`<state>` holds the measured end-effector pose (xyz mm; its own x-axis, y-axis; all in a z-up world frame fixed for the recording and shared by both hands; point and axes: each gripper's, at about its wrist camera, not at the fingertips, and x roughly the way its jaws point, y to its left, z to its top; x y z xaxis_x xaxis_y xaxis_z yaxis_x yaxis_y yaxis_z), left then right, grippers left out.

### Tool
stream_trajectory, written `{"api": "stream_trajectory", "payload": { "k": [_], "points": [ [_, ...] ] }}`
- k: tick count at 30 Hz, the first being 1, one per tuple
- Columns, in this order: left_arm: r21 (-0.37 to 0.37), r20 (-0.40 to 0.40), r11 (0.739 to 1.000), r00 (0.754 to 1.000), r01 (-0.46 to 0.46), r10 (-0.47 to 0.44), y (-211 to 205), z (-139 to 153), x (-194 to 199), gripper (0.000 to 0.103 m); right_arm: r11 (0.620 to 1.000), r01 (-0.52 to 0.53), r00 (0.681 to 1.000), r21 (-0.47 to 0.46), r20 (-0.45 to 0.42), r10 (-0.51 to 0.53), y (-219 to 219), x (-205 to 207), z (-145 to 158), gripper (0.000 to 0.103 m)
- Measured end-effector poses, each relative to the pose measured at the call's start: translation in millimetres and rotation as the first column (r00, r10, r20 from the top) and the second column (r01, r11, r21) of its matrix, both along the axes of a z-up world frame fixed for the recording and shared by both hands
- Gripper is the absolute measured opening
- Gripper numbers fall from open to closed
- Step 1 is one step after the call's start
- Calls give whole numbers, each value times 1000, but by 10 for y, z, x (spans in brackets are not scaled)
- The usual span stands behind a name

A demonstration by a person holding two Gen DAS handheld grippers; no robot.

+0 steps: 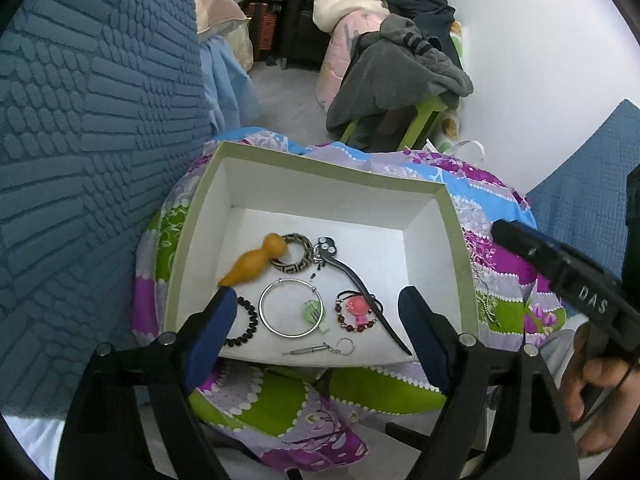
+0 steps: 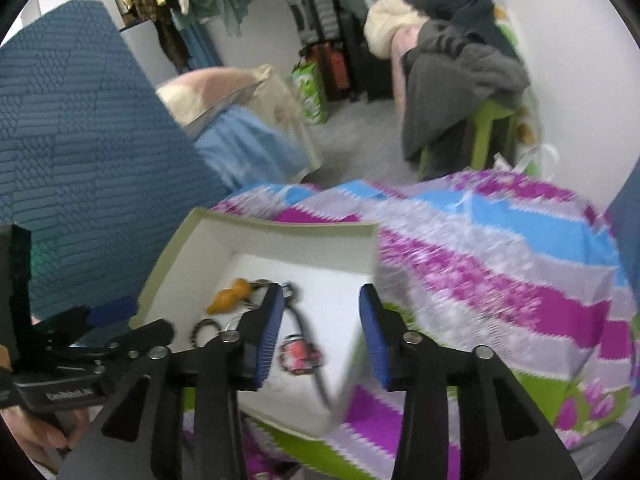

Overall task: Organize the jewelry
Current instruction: 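Move the right tool to the silver bead chain, then close the right tool on the bead chain and lift it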

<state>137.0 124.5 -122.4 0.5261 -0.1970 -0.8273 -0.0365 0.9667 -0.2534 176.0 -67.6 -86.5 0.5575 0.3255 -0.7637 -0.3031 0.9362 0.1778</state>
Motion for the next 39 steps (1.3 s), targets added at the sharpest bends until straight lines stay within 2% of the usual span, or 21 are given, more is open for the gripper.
{"api": "stream_trajectory", "payload": {
  "k": [6, 15, 17, 22, 24, 32, 34, 36, 37, 39],
  "points": [
    [10, 11, 1000, 1000, 21, -21, -98, 28, -56, 83, 997, 69, 998, -34, -8, -69, -450, 62, -256, 42],
    [16, 44, 999, 998, 34, -35, -158, 136, -122, 83, 985, 137, 988, -105, -63, -144, -898, 172, -943, 42],
    [22, 55, 999, 998, 36, -37, -167, 182, -141, 83, 978, 149, 983, -145, -88, -163, -969, 224, -1109, 41],
    [24, 77, 999, 996, 43, -44, -186, 277, -207, 83, 958, 228, 959, -177, -129, -252, -1251, 262, -1376, 42],
    [25, 82, 999, 996, 40, -42, -191, 304, -233, 83, 953, 234, 954, -191, -144, -263, -1310, 237, -1447, 41],
    [14, 77, 1000, 997, 25, -26, -203, 309, -243, 83, 961, 170, 971, -219, -126, -201, -1215, 44, -1454, 45],
    [6, 80, 1000, 997, 20, -21, -197, 325, -255, 83, 963, 159, 973, -216, -131, -190, -1177, 29, -1450, 38],
    [-1, 85, 1000, 996, 15, -15, -187, 340, -267, 83, 964, 137, 978, -230, -124, -169, -1101, -3, -1445, 25],
    [1, 85, 1000, 996, 10, -10, -178, 344, -276, 83, 963, 130, 979, -235, -121, -162, -1068, -5, -1444, 22],
    [3, 85, 1000, 996, 3, -3, -170, 352, -289, 83, 965, 110, 982, -236, -124, -143, -994, -6, -1443, 6]
  ]
}}
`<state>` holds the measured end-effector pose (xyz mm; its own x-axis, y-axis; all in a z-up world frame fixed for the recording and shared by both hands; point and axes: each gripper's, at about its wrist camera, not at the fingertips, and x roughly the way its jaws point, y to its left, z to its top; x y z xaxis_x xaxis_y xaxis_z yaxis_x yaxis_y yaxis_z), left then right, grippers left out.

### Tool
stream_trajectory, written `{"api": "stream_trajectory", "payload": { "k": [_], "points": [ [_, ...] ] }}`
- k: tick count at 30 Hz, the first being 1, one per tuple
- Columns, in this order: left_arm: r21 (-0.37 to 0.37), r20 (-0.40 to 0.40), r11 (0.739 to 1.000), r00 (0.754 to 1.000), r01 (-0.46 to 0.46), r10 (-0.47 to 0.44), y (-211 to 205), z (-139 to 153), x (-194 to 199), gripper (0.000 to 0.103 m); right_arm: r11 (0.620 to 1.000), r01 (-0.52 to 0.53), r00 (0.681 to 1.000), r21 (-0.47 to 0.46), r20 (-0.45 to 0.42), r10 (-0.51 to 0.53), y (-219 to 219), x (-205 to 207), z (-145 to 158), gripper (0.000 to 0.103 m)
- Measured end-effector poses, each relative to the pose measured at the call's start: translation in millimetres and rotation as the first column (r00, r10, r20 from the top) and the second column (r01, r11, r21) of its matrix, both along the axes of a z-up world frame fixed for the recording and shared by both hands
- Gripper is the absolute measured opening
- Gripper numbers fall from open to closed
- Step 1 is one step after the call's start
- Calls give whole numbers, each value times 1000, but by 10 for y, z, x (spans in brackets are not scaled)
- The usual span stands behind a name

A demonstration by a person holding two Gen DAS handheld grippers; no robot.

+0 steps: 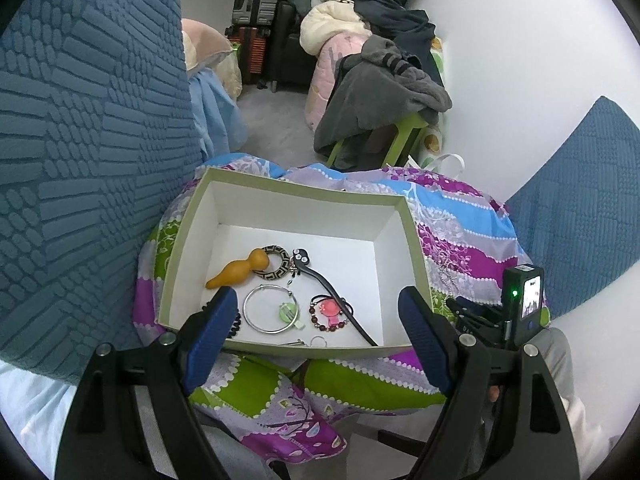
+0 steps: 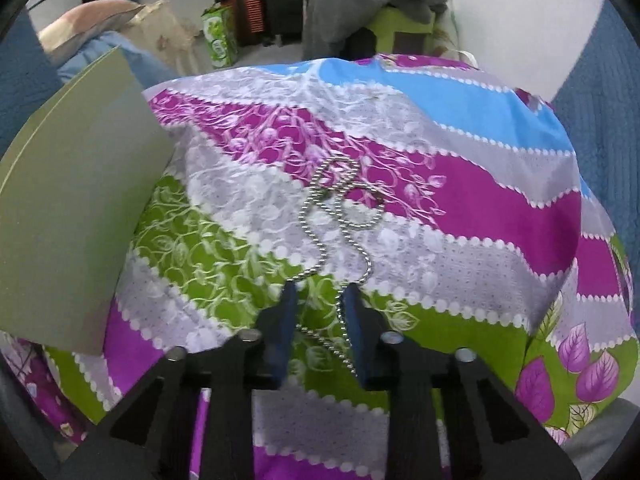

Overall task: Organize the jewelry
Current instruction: 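Close the right tool on the bead chain and lift it, then carry the bead chain into the white box with the right tool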

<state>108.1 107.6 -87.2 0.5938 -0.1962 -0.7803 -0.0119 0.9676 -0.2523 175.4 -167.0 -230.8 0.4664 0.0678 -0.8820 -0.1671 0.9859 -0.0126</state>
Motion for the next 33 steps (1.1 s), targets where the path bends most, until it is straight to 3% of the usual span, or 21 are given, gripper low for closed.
{"api": "stream_trajectory", "payload": {
  "k": [3, 10, 23, 33],
  "points": [
    [-10, -10, 1000, 1000, -15, 14, 37, -3, -32, 83, 1000, -3, 1000, -20, -5, 3, 71, -16, 9, 2],
    [-20, 5, 999, 999, -45, 46, 112, 123, -137, 83, 996, 38, 999, 76, 9, -39, -50, -90, 241, 2],
    [-26, 79, 1000, 997, -5, 7, -15, 563, -154, 83, 988, 30, 981, 152, 184, -58, -96, -143, 1275, 2],
    [-22, 125, 1000, 992, 6, -3, -5, 884, -165, 83, 982, -32, 956, 184, 294, -24, 106, -245, 2023, 2]
  ]
}}
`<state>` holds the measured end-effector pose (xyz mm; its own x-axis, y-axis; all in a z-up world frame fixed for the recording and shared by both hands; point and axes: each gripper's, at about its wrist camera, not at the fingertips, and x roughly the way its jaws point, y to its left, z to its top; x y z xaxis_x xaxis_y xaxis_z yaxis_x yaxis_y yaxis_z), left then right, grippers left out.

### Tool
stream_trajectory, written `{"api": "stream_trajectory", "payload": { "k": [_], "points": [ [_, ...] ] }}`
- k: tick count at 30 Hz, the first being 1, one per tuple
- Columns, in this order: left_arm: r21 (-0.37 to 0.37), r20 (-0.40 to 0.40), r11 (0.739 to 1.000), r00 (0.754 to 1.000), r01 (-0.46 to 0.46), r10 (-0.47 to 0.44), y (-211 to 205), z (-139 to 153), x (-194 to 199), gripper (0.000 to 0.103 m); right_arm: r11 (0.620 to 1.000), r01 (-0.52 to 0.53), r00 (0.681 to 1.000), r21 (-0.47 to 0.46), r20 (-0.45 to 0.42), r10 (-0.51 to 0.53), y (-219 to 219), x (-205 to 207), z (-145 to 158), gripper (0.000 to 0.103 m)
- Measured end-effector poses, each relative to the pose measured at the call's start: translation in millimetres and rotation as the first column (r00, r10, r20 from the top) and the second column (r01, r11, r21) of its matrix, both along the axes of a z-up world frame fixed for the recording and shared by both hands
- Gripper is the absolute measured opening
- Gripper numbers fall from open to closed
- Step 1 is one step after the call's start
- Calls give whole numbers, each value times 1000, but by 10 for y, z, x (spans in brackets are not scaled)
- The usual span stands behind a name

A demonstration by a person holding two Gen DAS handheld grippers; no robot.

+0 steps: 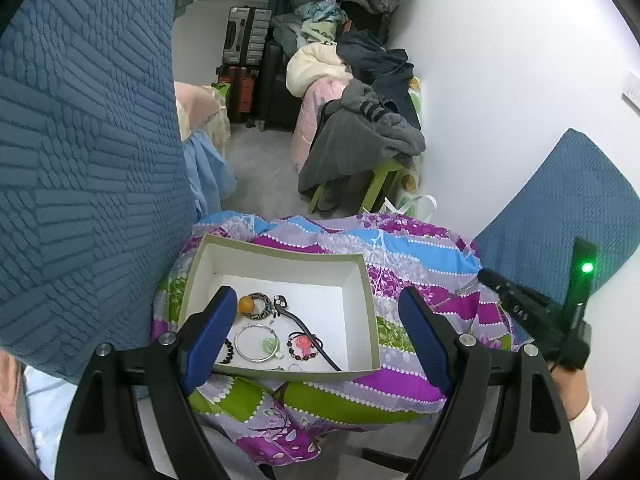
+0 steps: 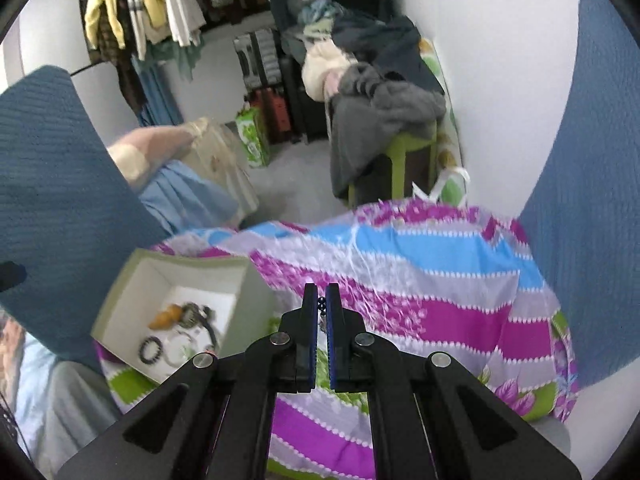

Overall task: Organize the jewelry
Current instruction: 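Carry the bead chain into the white box with the right tool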

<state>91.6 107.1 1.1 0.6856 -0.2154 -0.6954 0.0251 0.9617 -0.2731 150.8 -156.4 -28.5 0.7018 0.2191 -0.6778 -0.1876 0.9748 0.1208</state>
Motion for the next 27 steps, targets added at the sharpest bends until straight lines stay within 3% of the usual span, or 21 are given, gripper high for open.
{"api": "stream_trajectory", "payload": {
  "k": [10, 18, 22, 27],
  "points": [
    [72, 36, 997, 999, -27, 25, 101, 229, -100, 84, 997, -76, 993, 27, 98, 73, 411, 31, 817, 2],
    [59, 45, 995, 996, -85, 82, 357, 238, -163, 84, 980, -197, 970, 31, 154, 190, 957, 42, 1231, 2],
    [67, 42, 992, 994, -105, 102, 444, 202, -175, 84, 971, -236, 961, 42, 157, 227, 1171, 32, 1185, 2],
    [80, 32, 989, 992, -123, 121, 511, 132, -221, 85, 964, -260, 964, 55, 67, 257, 1331, 127, 733, 2]
  ]
}}
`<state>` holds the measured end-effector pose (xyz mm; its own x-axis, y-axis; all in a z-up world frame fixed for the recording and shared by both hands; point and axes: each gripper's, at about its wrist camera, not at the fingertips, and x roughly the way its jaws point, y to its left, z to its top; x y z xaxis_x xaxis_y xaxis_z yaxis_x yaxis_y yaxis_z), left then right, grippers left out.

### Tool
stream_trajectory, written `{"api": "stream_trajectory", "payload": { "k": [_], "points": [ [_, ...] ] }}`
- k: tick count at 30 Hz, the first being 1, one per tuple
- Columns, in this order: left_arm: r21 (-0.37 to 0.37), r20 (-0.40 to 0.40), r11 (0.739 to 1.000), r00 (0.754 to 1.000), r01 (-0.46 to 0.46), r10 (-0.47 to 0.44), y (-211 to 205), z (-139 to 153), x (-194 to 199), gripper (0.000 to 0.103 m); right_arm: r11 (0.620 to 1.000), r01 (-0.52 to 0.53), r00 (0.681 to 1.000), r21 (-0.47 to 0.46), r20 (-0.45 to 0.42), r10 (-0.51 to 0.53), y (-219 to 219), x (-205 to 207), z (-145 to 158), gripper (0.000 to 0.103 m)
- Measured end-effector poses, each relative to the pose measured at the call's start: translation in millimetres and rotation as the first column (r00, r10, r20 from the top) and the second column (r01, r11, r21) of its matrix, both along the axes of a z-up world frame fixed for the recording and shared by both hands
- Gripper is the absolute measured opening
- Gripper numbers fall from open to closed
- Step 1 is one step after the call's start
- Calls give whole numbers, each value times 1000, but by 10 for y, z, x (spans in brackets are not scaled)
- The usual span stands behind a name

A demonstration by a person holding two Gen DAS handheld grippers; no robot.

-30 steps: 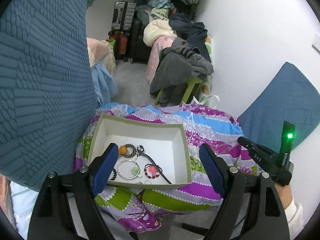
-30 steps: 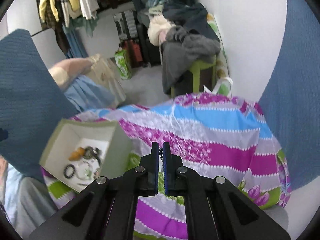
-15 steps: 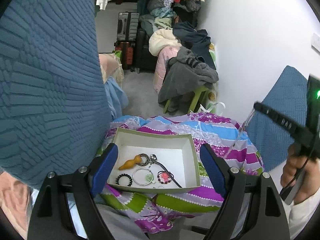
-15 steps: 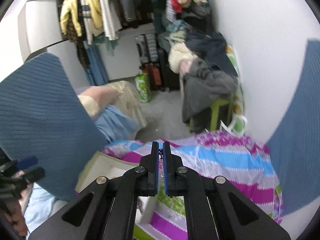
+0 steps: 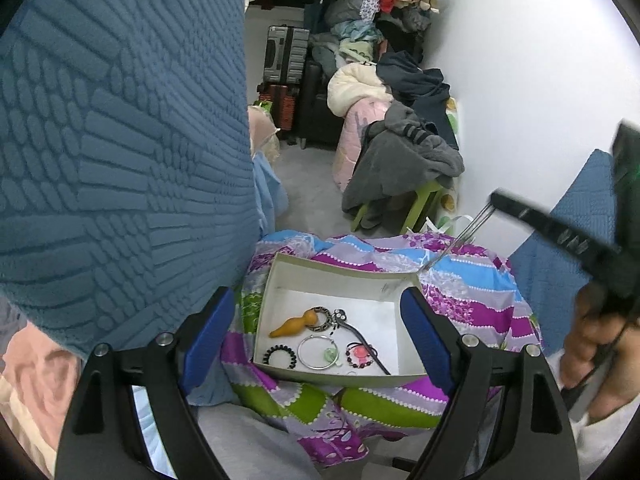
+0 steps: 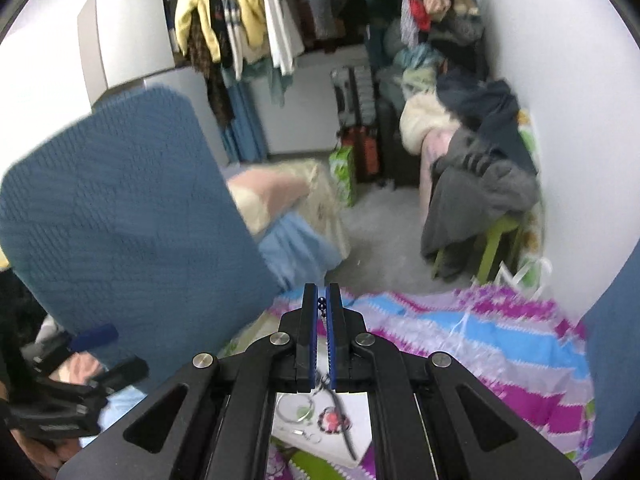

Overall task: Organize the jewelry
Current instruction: 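Carry the bead chain into the white box with the right tool, then open the right tool to release the chain in the box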

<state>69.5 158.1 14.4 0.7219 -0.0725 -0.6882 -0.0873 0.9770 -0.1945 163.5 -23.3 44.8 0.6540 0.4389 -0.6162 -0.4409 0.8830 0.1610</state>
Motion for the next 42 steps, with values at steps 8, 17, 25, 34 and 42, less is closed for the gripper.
{"api": "stream_trajectory", "payload": {
  "k": [8, 17, 25, 34, 42],
  "points": [
    [51, -53, 999, 998, -12, 15, 7, -154, -11, 85, 998, 7, 992, -61, -128, -15, 163, 68, -940, 2],
    [33, -88, 999, 996, -13, 16, -38, -273, -50, 85, 990, 58, 970, -131, -225, -87, 54, 111, -1728, 2],
    [29, -117, 999, 993, -30, 34, -47, -339, -67, 85, 990, 54, 955, -133, -283, -90, -2, 74, -1937, 8],
    [31, -78, 999, 997, -26, 29, -113, -207, -39, 85, 996, 50, 986, -78, -154, -62, -97, -29, -1130, 84],
    [42, -30, 999, 999, -19, 20, -174, -7, -58, 85, 997, 82, 997, -5, -7, -82, -221, -258, -261, 103]
  ]
}}
